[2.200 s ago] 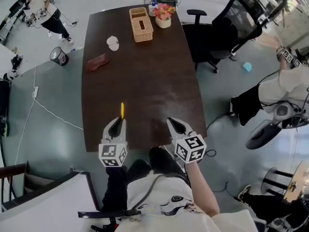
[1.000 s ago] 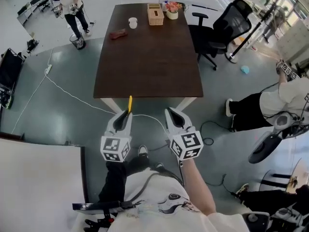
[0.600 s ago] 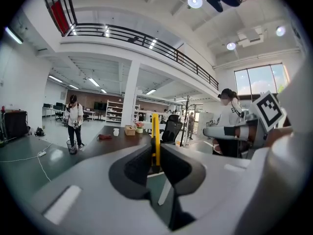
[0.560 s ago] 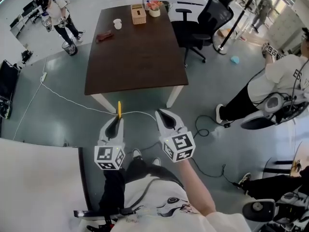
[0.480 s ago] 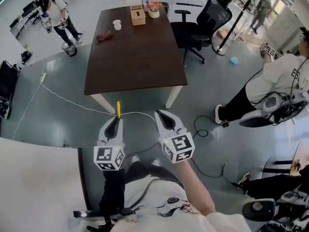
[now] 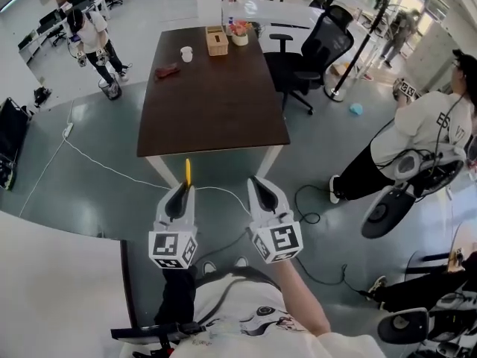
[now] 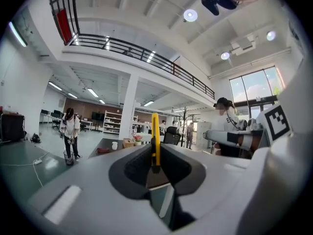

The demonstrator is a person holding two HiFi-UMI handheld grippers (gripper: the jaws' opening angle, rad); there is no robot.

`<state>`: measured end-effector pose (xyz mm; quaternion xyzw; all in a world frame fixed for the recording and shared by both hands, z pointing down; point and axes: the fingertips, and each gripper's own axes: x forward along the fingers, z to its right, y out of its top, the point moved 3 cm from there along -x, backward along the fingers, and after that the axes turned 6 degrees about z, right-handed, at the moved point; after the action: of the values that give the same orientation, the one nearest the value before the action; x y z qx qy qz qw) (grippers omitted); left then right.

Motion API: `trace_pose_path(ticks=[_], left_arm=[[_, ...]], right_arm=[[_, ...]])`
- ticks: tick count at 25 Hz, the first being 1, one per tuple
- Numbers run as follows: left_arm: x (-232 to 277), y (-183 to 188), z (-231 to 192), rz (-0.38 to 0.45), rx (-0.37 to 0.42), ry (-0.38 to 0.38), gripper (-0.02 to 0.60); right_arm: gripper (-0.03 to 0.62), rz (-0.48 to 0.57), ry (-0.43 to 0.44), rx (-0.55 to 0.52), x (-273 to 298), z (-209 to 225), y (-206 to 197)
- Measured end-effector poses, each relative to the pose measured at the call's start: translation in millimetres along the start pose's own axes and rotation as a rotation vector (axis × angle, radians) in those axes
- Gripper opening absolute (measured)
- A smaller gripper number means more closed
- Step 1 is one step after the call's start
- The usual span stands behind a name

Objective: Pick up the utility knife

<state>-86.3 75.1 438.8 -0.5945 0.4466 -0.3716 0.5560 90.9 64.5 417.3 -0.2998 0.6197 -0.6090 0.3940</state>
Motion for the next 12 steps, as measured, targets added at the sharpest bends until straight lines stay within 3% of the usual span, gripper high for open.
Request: trace_pose_path(ticks=[6,12], left_arm=[[-2,34,2,0.132,0.093,-0.002,0.051],[7,37,-3,0.155,0.124,0.008,0.051]], right_arm=[[0.0,0.071,-0.047,-0.108,-1,-2,18],[0.0,0.084,-0.055,-0.101,5,4,16]])
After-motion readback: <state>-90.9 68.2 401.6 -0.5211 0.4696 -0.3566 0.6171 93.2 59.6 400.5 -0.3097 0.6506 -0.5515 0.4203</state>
